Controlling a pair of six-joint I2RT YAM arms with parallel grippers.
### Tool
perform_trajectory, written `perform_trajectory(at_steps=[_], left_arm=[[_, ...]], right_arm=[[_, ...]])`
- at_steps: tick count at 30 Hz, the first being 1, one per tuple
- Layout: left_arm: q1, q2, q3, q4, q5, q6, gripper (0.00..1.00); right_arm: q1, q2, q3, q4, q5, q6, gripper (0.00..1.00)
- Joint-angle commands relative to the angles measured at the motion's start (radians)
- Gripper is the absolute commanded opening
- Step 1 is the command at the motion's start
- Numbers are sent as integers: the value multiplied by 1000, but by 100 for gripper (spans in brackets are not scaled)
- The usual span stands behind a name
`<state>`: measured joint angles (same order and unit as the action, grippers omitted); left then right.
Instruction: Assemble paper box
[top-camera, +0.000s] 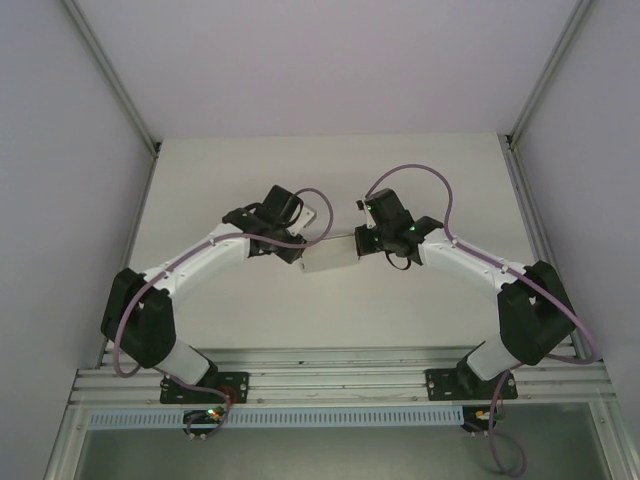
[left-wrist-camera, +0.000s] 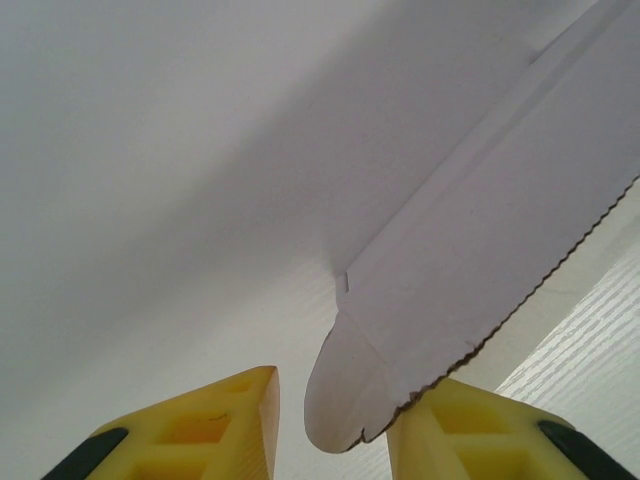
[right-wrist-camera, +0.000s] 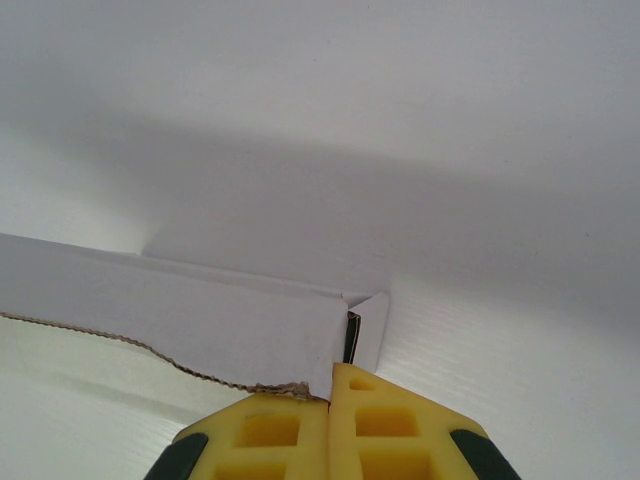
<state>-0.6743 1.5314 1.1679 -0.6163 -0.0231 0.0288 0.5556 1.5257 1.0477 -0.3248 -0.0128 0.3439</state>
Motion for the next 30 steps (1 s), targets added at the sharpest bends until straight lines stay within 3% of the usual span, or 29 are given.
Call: perform_trajectory(at_steps=[1, 7, 15, 22, 30], left_arm=[[-3, -23, 14, -3, -1, -22, 33], [-3, -5, 32, 7, 30, -54, 1], [18, 18, 84, -53, 150, -243, 0], [93, 57, 101, -79, 363, -525, 0], [140, 84, 99, -90, 401, -575, 0]], right_arm=[[10, 26, 3, -97, 10, 0, 0], [15, 27, 3, -100, 13, 0, 0], [56, 28, -13, -98, 75, 29, 0], [98, 11, -17, -106, 146, 102, 0], [110, -14, -21, -90, 151, 108, 0]])
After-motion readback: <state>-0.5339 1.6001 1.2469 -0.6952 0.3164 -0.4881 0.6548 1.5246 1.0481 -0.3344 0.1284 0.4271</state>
